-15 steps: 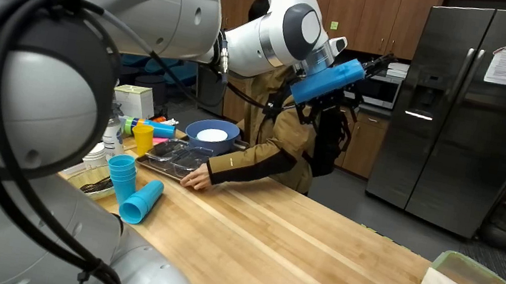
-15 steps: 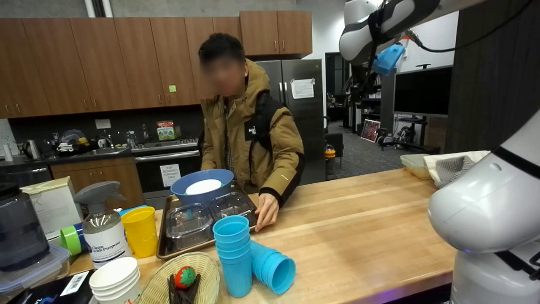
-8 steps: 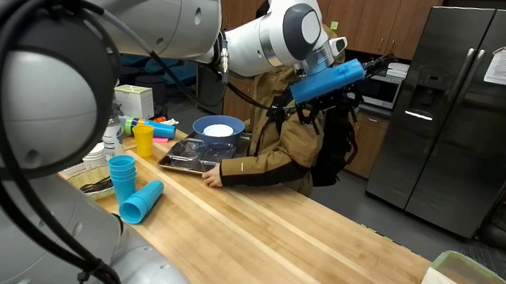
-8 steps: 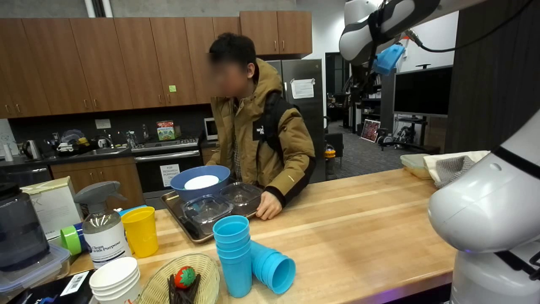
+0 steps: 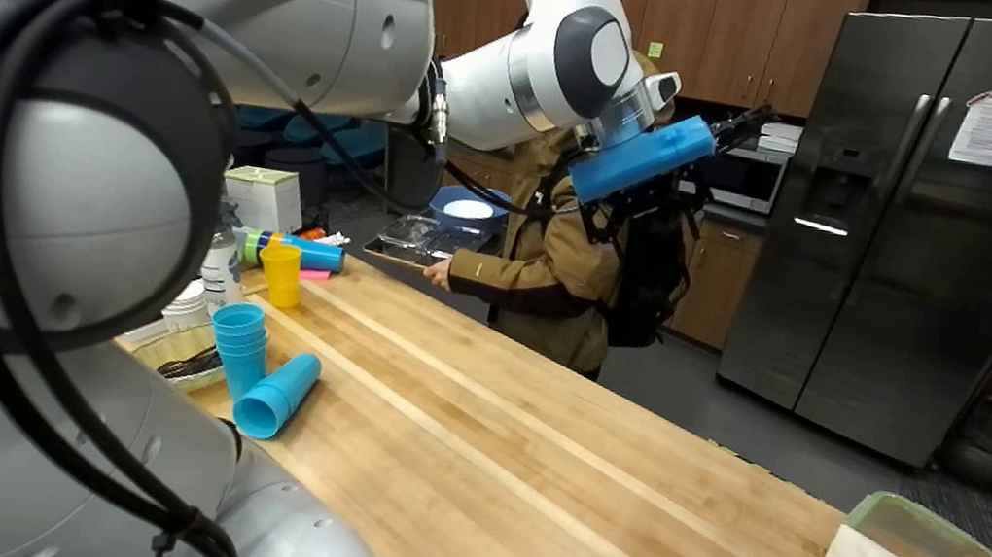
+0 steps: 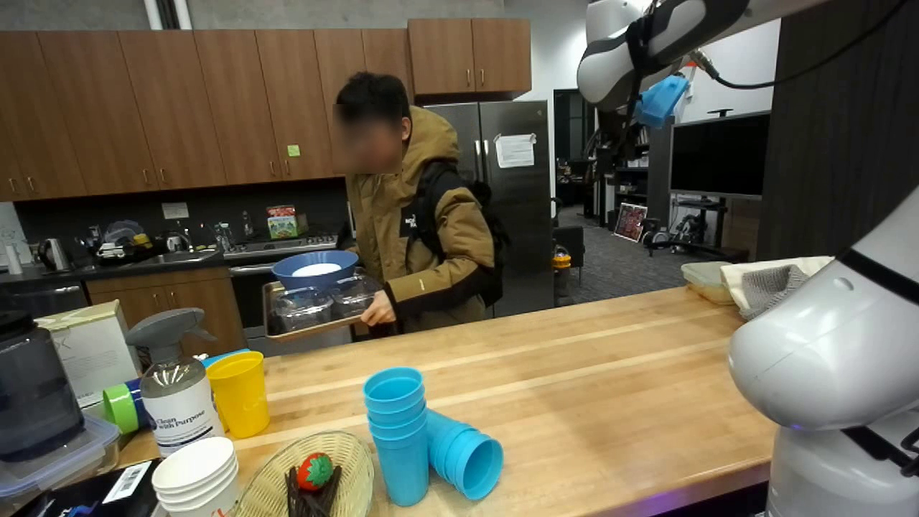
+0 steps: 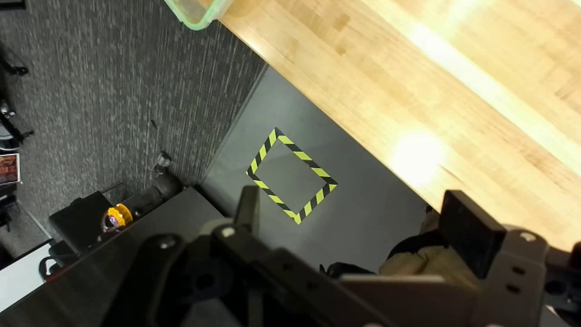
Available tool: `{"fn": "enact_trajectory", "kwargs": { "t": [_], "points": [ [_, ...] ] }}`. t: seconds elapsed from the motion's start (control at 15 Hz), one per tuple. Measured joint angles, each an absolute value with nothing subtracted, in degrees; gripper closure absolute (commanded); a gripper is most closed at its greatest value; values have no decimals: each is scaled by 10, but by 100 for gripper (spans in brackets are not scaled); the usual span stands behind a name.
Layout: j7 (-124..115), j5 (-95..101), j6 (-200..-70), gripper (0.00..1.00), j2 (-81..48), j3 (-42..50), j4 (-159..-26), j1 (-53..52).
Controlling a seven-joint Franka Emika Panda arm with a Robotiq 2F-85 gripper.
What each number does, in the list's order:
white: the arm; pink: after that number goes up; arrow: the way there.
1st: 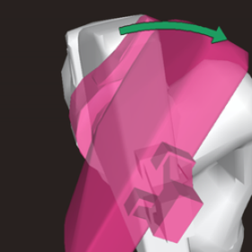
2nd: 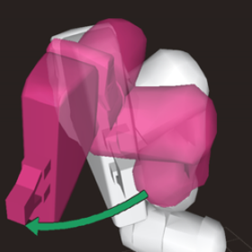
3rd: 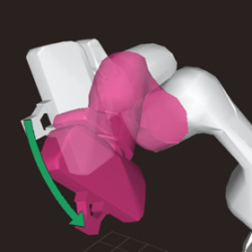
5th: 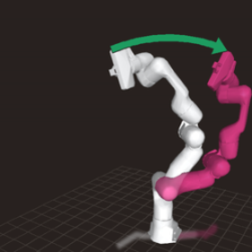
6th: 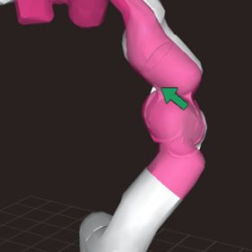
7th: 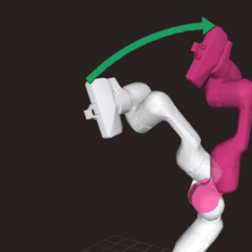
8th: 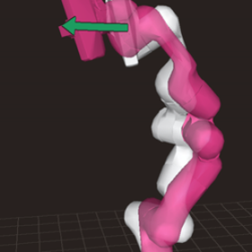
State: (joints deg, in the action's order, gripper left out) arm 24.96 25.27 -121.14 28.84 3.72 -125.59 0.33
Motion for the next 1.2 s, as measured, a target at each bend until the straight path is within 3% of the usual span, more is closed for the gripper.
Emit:
{"fn": "enact_trajectory", "kwargs": {
  "t": [1.2],
  "points": [
    [242,222,-1253,0,255,-18,-1261,-55]
  ]
}}
